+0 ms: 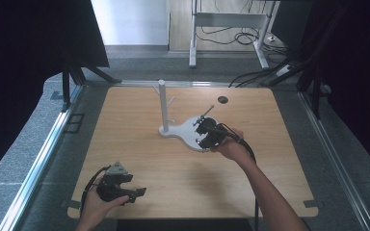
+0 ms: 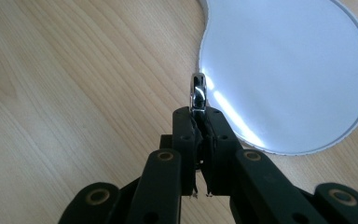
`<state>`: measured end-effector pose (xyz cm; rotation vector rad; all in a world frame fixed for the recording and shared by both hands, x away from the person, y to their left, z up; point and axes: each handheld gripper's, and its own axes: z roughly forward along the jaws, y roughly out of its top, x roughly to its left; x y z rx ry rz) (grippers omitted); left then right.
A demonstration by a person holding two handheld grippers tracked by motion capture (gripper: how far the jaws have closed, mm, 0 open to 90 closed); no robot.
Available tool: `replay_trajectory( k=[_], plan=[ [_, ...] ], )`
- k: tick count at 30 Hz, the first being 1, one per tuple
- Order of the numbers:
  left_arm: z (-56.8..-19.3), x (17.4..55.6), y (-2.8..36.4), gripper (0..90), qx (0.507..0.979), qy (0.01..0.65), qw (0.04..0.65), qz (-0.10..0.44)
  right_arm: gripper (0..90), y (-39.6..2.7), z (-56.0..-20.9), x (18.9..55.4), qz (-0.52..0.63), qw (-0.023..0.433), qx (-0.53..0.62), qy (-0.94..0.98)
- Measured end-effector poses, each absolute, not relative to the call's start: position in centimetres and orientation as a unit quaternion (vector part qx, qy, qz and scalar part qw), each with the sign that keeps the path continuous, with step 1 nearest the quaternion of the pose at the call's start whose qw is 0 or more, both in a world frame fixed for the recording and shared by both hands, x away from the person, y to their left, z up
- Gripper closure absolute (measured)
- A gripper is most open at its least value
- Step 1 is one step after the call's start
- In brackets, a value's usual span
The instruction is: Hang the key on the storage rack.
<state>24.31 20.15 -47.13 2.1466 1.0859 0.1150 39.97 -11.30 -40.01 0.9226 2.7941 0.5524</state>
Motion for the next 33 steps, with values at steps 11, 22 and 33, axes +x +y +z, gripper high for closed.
replay_trajectory(
  k=[11,22,33],
  plan=[
    [-46.6,24.0,20.2,23.8,0.829,0.417,0.369,0.051,84.6,-10.8,-39.6,41.0,0.188,0.075,0.315,0.927],
    [-46.6,24.0,20.2,23.8,0.829,0.418,0.369,0.049,84.6,-9.8,-39.4,41.8,0.188,0.075,0.317,0.927],
    [-46.6,24.0,20.3,23.7,0.827,0.419,0.371,0.049,84.6,-9.4,-39.2,42.6,0.191,0.076,0.321,0.924]
  ],
)
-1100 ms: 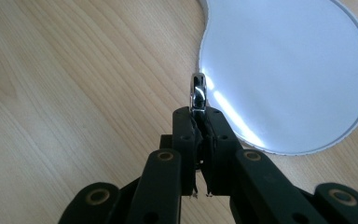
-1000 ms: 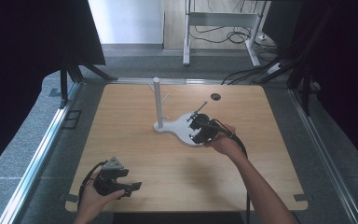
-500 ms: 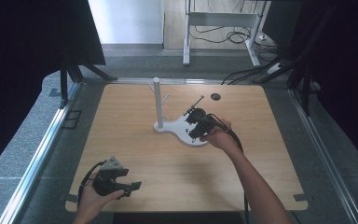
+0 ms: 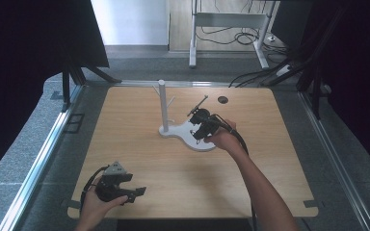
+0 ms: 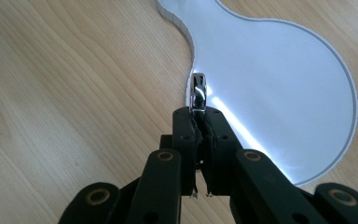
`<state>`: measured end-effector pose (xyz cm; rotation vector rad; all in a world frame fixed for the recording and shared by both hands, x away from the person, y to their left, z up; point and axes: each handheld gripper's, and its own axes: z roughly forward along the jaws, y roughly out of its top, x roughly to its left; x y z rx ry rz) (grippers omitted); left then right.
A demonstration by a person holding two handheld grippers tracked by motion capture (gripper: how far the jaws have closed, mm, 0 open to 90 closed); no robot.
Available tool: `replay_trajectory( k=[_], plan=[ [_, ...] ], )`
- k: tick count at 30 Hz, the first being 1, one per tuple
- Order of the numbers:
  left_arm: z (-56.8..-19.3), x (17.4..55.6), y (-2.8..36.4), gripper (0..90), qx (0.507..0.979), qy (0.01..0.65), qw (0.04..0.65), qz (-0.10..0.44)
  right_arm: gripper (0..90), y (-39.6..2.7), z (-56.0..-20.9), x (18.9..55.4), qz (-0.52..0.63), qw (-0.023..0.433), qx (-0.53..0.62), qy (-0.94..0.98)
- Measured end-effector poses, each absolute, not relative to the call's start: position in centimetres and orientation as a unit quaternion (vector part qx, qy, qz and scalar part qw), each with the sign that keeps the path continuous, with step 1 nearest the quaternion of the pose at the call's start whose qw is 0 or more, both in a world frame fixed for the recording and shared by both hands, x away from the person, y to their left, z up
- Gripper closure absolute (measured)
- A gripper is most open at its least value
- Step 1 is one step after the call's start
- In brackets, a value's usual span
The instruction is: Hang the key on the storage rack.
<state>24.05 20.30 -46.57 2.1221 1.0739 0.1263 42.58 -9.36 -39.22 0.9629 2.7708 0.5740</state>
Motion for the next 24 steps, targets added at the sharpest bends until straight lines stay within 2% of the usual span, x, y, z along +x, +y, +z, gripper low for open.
replay_trajectory(
  k=[24],
  plan=[
    [-46.4,24.0,20.3,23.7,0.828,0.417,0.373,0.049,84.6,-8.3,-38.1,44.5,0.189,0.083,0.328,0.922]
  ],
)
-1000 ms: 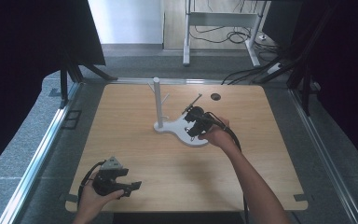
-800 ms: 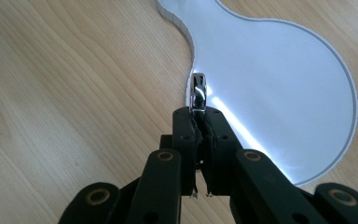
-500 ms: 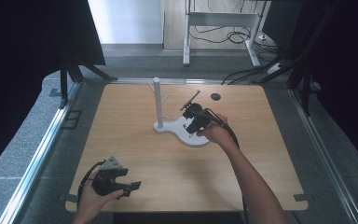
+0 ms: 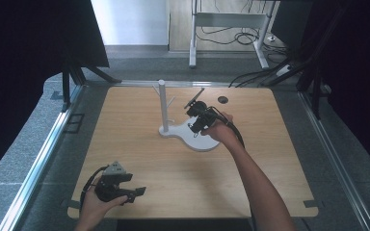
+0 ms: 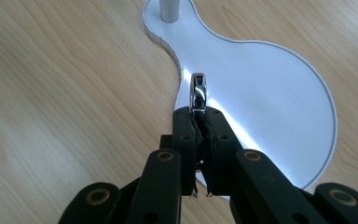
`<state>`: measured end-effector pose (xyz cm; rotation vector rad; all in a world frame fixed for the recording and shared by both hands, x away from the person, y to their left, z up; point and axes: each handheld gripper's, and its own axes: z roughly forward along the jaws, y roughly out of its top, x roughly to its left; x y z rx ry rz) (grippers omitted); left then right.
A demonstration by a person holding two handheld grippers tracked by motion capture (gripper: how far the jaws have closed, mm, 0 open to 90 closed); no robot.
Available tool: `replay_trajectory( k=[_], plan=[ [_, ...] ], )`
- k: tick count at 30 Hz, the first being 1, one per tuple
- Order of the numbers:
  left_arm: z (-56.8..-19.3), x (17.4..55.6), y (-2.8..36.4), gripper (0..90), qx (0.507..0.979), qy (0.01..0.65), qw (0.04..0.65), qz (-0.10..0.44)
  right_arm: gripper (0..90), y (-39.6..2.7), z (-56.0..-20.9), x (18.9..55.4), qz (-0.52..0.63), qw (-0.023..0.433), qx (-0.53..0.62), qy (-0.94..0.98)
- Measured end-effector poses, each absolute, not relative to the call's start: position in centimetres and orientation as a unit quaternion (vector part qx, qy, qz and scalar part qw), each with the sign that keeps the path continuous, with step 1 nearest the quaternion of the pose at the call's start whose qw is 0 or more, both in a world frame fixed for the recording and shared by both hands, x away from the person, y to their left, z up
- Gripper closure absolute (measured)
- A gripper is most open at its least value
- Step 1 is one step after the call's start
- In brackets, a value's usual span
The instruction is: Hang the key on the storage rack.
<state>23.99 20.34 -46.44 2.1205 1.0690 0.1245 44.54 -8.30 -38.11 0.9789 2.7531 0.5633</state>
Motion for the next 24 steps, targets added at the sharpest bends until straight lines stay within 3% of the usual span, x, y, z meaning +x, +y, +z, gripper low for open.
replay_trajectory(
  k=[24],
  plan=[
    [-46.2,23.9,20.5,23.7,0.826,0.415,0.378,0.049,84.7,-6.6,-37.3,46.7,0.197,0.085,0.335,0.917]
  ],
)
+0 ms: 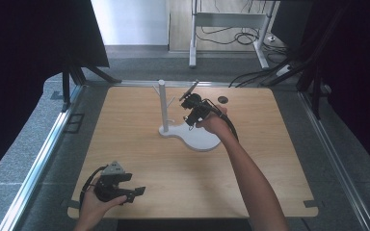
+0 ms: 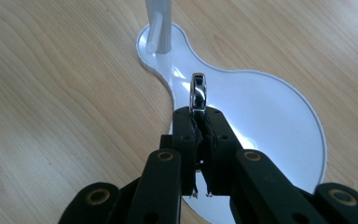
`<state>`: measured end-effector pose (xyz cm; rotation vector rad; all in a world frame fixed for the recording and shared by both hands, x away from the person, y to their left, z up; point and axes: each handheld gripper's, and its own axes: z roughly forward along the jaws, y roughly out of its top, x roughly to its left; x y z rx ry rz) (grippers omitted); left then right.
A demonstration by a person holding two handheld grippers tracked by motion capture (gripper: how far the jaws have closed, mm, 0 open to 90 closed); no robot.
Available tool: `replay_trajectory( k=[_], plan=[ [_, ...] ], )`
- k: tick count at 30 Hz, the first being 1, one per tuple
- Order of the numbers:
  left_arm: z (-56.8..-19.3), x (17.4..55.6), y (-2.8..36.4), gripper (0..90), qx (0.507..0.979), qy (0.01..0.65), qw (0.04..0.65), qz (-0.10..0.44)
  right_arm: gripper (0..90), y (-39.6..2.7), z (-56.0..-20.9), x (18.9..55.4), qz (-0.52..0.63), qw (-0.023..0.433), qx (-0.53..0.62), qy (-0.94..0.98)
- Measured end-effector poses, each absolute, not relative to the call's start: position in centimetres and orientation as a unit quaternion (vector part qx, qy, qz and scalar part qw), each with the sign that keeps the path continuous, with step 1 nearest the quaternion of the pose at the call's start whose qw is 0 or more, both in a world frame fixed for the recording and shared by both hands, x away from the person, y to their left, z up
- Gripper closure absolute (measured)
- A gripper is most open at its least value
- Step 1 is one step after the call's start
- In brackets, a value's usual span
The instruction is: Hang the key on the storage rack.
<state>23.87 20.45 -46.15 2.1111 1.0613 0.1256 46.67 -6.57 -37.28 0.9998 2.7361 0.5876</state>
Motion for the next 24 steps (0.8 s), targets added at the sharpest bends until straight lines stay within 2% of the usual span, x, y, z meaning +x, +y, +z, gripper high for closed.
replay_trajectory(
  k=[24],
  plan=[
    [-46.1,23.8,20.4,23.7,0.827,0.412,0.38,0.047,84.7,-4.9,-36.5,49.9,0.193,0.091,0.351,0.912]
  ],
)
